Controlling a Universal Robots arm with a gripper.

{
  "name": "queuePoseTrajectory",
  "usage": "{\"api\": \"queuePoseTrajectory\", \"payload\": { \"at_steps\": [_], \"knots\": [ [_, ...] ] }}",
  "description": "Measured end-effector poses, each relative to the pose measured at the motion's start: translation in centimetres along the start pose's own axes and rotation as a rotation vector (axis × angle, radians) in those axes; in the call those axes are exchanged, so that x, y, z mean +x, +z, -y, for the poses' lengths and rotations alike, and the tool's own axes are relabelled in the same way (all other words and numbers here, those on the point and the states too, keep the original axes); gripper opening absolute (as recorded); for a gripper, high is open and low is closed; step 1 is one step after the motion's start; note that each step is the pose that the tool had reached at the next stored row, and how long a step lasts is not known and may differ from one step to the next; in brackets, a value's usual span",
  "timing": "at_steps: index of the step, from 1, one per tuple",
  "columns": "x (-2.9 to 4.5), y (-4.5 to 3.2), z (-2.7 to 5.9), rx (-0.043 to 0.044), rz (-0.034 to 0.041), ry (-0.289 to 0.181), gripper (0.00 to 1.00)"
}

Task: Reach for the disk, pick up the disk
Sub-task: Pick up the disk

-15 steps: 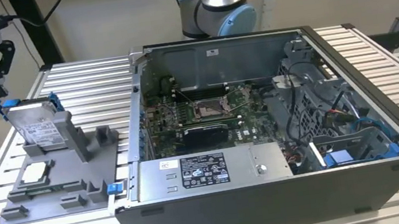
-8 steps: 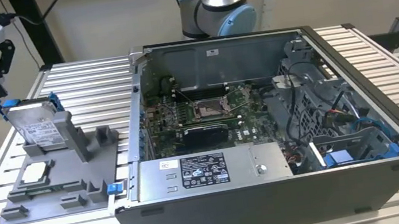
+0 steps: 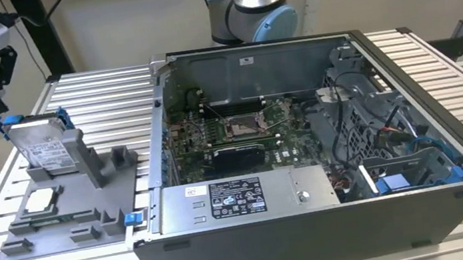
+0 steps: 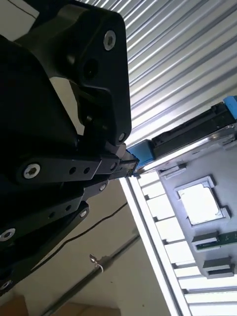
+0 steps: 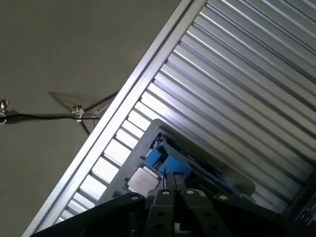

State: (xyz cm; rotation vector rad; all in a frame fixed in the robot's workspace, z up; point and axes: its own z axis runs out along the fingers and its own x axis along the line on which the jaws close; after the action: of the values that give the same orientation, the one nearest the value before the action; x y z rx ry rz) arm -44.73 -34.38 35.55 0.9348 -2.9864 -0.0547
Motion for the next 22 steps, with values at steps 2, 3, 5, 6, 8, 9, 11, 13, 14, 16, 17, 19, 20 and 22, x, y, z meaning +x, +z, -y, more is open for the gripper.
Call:
{"api": "queuePoseTrajectory", "payload": {
  "at_steps": [2, 3, 5, 6, 8, 9, 11, 13, 14, 16, 17, 19, 20, 22],
  "knots": [
    [0.0, 0.0, 0.0, 0.0, -0.0008, -0.023, 0.0],
    [0.0, 0.0, 0.0, 0.0001, -0.0013, -0.036, 0.0],
    [0.0, 0.0, 0.0, 0.0001, -0.0021, -0.058, 0.0],
    [0.0, 0.0, 0.0, 0.0001, -0.0026, -0.068, 0.0],
    [0.0, 0.0, 0.0, 0.0001, -0.0032, -0.087, 0.0],
    [0.0, -0.01, 0.0, 0.0001, -0.0035, -0.094, 0.0],
    [0.0, -0.01, -0.01, 0.0001, -0.0041, -0.112, 0.0],
    [-0.01, -0.01, -0.01, 0.0002, -0.005, -0.136, 0.0],
    [-0.02, -0.01, -0.02, 0.0002, -0.0054, -0.149, 0.0],
    [-0.02, -0.01, -0.03, 0.0007, -0.0059, -0.177, 0.0],
    [-0.02, -0.01, -0.03, 0.001, -0.006, -0.192, 0.0],
    [-0.02, -0.01, -0.03, 0.0014, -0.0068, -0.225, 0.0],
    [-0.02, 0.0, -0.04, 0.0015, -0.0074, -0.245, 0.0],
    [-0.02, -0.01, -0.03, 0.0015, -0.0088, -0.282, 0.0]
  ]
}}
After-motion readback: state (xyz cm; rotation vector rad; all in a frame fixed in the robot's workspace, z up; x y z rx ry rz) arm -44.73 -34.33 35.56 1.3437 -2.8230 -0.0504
